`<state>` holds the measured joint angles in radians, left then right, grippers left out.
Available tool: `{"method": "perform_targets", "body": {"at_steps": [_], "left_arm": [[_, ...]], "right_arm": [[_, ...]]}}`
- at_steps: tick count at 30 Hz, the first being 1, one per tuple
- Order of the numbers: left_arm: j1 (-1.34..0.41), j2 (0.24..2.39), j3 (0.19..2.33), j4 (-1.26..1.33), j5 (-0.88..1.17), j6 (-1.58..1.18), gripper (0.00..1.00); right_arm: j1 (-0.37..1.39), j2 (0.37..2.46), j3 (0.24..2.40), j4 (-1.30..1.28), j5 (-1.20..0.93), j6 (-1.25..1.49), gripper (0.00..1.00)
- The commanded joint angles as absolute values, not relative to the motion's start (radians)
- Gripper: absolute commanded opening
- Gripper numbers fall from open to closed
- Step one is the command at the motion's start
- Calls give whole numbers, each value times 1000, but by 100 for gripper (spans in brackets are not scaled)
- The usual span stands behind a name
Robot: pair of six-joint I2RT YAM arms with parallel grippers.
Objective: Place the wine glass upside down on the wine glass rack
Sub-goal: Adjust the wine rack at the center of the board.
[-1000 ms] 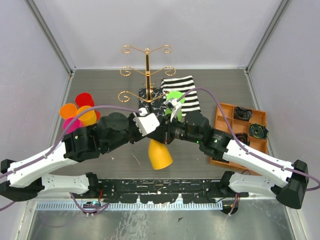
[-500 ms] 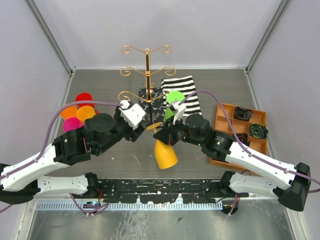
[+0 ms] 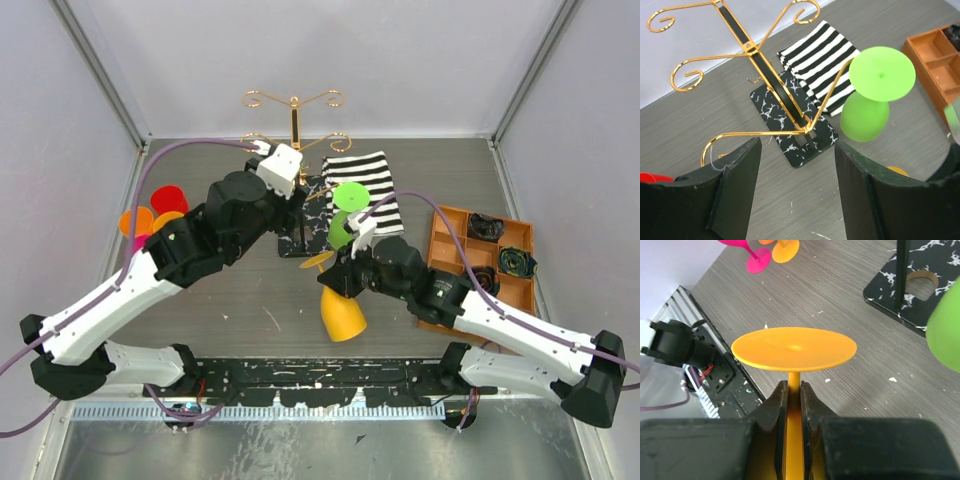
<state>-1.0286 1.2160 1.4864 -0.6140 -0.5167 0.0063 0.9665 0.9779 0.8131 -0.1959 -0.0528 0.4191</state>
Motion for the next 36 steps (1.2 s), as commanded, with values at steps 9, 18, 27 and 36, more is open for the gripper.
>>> {"method": "perform_targets", "body": {"at_steps": [9, 18, 27, 36], "left_arm": [[-921, 1369, 1642, -696, -540, -123, 67], [-816, 1483, 1740, -732, -518, -212, 68], [-775, 1594, 1836, -751, -480, -281, 77], [-767, 1709, 1932, -786, -439, -296, 76]], "right_arm": [[969, 742, 696, -107, 76, 281, 1], [969, 656, 724, -234, 161, 252, 1], [968, 564, 726, -305, 248, 272, 1], [969, 525, 720, -321, 271, 278, 1]]}}
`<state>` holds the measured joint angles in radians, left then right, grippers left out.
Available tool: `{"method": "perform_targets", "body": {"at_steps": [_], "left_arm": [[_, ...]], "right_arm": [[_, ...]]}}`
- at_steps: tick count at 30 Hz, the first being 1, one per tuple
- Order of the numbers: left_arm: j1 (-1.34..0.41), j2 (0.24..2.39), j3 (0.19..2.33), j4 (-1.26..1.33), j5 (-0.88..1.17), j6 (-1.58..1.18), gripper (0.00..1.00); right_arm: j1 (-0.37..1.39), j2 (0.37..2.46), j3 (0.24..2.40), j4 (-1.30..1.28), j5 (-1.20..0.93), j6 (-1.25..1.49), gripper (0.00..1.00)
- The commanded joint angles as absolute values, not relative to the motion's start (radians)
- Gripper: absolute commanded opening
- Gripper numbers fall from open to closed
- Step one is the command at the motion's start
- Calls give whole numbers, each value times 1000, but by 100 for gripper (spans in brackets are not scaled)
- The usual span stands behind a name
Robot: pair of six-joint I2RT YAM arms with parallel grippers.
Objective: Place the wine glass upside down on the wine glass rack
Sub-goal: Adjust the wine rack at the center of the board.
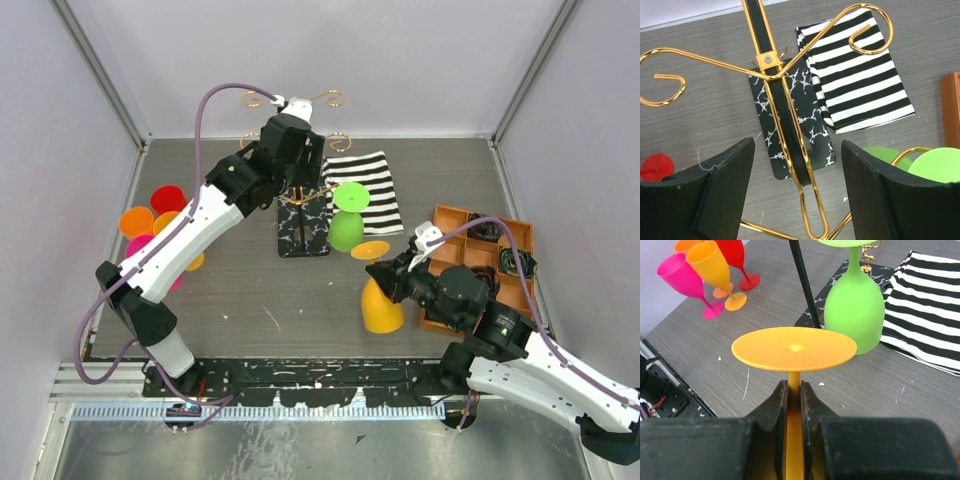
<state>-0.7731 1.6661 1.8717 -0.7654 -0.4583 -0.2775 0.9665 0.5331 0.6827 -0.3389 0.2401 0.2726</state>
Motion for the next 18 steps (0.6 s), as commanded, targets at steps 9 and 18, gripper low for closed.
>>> {"method": "perform_targets", "body": {"at_steps": [9, 18], "left_arm": [[-761, 1796, 1987, -853, -479, -294, 71], [-725, 1800, 1971, -833, -418, -291, 51]], "right_arm": [[969, 535, 727, -322, 279, 271, 1], [969, 548, 729, -323, 275, 268, 1]]}}
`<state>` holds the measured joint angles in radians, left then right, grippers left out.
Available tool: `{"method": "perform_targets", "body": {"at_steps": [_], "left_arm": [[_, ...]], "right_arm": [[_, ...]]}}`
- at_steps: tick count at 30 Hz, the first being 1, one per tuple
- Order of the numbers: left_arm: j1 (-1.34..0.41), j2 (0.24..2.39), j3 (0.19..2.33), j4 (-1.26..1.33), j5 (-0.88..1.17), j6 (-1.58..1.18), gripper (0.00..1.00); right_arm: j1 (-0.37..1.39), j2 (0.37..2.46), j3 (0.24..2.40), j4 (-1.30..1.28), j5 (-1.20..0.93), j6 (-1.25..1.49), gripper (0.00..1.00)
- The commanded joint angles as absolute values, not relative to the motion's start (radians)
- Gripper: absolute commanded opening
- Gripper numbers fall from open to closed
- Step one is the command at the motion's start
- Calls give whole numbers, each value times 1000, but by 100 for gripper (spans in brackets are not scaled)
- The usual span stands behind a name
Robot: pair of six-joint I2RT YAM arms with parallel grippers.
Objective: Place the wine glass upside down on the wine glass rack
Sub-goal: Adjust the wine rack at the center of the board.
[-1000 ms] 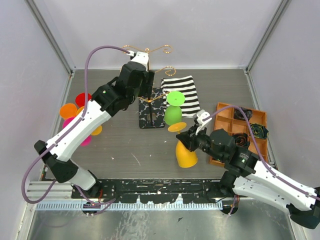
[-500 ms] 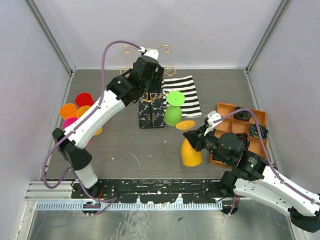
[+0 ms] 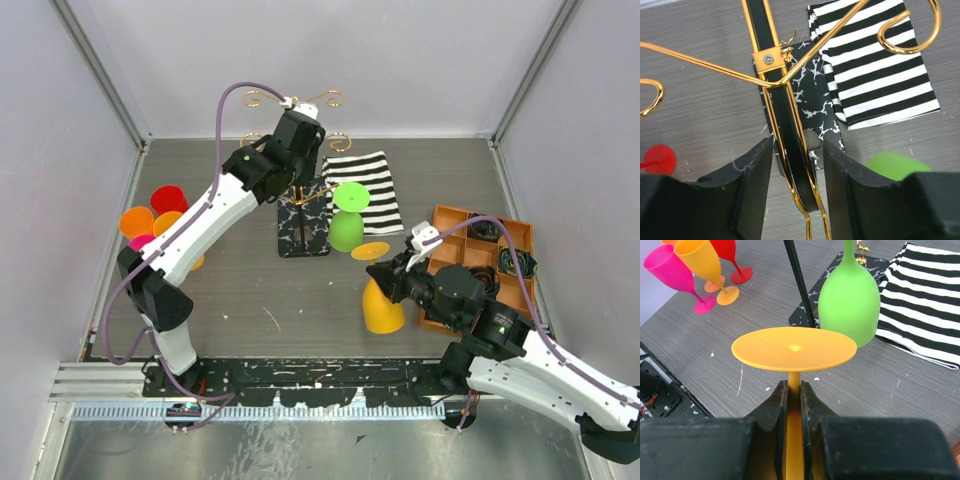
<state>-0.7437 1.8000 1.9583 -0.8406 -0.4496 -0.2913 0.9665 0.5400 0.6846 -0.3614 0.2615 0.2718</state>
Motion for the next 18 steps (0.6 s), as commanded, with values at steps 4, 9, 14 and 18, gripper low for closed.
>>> {"method": "perform_targets", "body": {"at_steps": [4, 9, 14, 18], "left_arm": [[-714, 1807, 1980, -846, -398, -282, 40], [-707, 1805, 1980, -863, -388, -264, 30], [-700, 1797, 1990, -888, -385, -224, 19], [-691, 1788, 1985, -914, -379, -184, 11]], "right_arm": [[969, 565, 732, -326, 269, 268, 1], [969, 575, 732, -327, 275, 268, 1], [969, 567, 734, -331, 305, 251, 1], [969, 543, 736, -341, 325, 246, 1]]}}
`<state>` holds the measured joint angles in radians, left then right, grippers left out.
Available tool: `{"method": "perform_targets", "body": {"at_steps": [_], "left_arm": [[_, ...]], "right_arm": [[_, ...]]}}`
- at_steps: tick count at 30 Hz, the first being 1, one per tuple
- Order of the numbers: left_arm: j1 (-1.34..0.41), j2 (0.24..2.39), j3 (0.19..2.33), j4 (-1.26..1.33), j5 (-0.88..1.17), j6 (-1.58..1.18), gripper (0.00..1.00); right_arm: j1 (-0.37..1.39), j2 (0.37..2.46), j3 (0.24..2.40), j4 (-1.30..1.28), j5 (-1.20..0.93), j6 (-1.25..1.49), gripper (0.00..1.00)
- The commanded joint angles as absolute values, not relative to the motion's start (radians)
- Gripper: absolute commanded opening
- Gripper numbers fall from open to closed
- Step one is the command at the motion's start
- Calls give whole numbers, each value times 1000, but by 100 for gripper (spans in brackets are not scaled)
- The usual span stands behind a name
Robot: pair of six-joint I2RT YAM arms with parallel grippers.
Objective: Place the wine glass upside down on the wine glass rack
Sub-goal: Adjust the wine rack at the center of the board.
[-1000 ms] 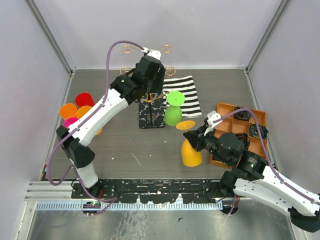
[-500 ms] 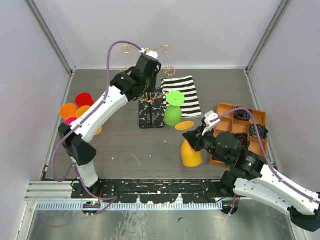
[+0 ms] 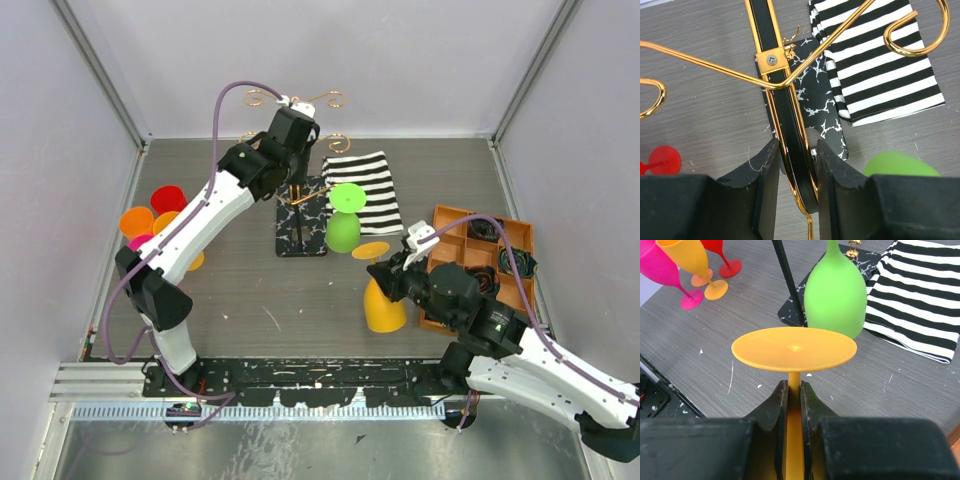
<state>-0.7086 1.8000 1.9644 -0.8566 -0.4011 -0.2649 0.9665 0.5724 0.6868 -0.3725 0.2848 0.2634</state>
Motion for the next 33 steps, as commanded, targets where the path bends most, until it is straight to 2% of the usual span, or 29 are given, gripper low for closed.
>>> {"method": "perform_targets", "body": {"at_steps": [1, 7, 23, 33], "left_arm": [[-689, 1784, 1983, -918, -373, -176, 10], [-671, 1760, 1974, -950, -309, -137, 0], [-661, 1560, 1757, -976, -173, -107, 0], [-660, 1501, 1660, -906, -148, -88, 0]], "right_arm": [[969, 536, 733, -338, 328, 244, 1], [970, 509, 725, -327, 357, 243, 1], [969, 499, 688, -234, 381, 246, 1], [969, 501, 595, 3, 304, 188, 1]]}}
